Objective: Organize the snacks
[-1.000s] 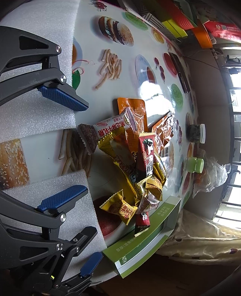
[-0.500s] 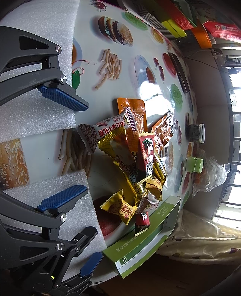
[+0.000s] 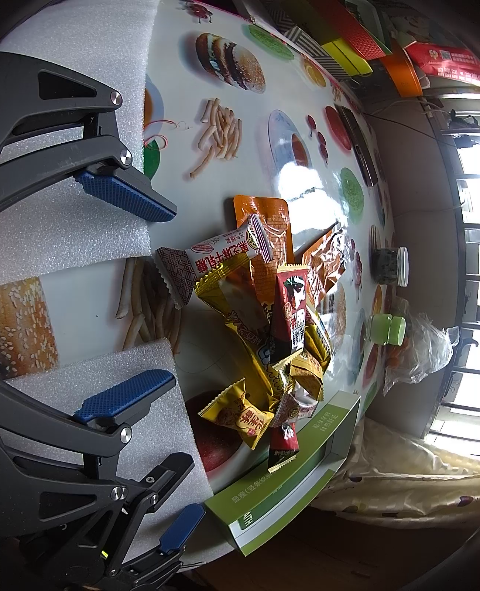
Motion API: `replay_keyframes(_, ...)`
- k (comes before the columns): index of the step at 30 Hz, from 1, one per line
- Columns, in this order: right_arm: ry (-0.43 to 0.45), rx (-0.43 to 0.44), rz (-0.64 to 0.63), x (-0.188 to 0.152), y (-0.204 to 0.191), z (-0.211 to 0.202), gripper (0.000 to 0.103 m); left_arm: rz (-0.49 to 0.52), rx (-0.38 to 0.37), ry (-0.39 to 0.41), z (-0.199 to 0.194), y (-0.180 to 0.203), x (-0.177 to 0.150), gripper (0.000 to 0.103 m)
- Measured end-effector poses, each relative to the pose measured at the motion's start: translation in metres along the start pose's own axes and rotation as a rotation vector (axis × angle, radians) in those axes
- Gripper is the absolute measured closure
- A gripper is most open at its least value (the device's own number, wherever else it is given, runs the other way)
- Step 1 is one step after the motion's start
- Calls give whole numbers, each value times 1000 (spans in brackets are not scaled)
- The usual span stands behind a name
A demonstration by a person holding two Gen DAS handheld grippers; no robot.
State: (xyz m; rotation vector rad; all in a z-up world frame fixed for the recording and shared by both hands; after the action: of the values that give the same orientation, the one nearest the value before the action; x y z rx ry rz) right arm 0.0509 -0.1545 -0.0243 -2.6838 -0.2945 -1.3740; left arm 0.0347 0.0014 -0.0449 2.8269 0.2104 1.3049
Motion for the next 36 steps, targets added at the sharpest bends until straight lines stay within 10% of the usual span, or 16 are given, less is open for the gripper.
replay_keyframes(36,-72,179,180,44,-25,36,35,-50,-21,16,-11,-37,35,21)
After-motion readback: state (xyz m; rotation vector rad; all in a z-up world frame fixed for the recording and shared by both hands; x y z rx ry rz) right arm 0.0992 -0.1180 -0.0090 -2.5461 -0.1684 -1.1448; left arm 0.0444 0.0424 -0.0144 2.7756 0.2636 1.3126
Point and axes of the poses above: each gripper's, at about its wrist camera, not at the fingertips, and z roughly the way its jaws point, y to its right, x to its top, the point moved 6 cm from there along z, roughly the way its jaws point, and after that the axes turned 12 degrees about y, right-handed, at the moved point
